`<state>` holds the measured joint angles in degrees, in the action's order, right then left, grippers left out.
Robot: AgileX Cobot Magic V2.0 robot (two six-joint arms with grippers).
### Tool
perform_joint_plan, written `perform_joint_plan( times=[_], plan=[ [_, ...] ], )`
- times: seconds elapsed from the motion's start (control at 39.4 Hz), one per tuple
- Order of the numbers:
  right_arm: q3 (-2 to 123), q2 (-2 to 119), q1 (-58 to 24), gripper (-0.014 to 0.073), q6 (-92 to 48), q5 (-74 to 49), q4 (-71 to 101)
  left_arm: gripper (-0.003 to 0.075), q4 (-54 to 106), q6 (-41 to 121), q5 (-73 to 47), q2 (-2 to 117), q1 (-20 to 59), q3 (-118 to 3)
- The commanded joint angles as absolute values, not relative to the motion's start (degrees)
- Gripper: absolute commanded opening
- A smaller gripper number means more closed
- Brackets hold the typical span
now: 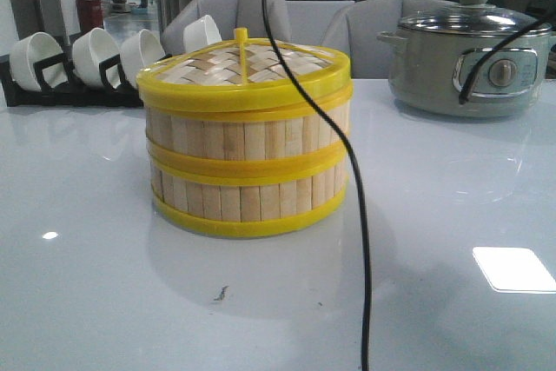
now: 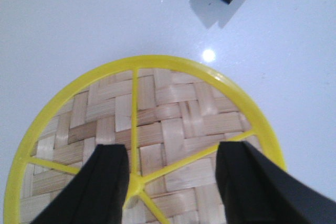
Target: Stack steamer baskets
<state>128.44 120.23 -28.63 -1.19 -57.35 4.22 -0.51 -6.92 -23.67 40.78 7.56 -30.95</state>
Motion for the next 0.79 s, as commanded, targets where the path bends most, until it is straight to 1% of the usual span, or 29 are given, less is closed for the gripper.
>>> perform_joint_plan(
  times=[0.0, 0.08, 0.2, 0.38, 0.51, 0.76],
  plan=[
    [130.2, 113.7, -27.2, 0.0418, -1.2, -53.6, 1.8, 0.0085, -0.4, -7.0, -19.3, 40.4, 7.9, -32.6],
    [129.5, 111.6, -25.9, 0.0362, -1.2, -53.5, 1.4, 0.0085, -0.4, -7.0, -19.3, 40.4, 7.9, -32.6],
    [127.2, 107.5, -23.4, 0.0293, -1.2, -52.8, 1.4, 0.0085, -0.4, -7.0, -19.3, 40.4, 7.9, -32.6],
    [119.0, 98.9, -20.6, 0.0256, -1.2, -48.9, 1.4, 0.0085, -0.4, -7.0, -19.3, 40.4, 7.9, -32.6],
    [108.6, 90.9, -19.7, 0.0256, -1.2, -42.5, 1.1, 0.0085, -0.4, -7.0, -19.3, 40.4, 7.9, -32.6],
    [81.5, 72.6, -17.4, 0.0256, -1.2, -22.8, 1.1, 0.0085, -0.4, -7.0, -19.3, 40.4, 7.9, -32.6]
  ],
)
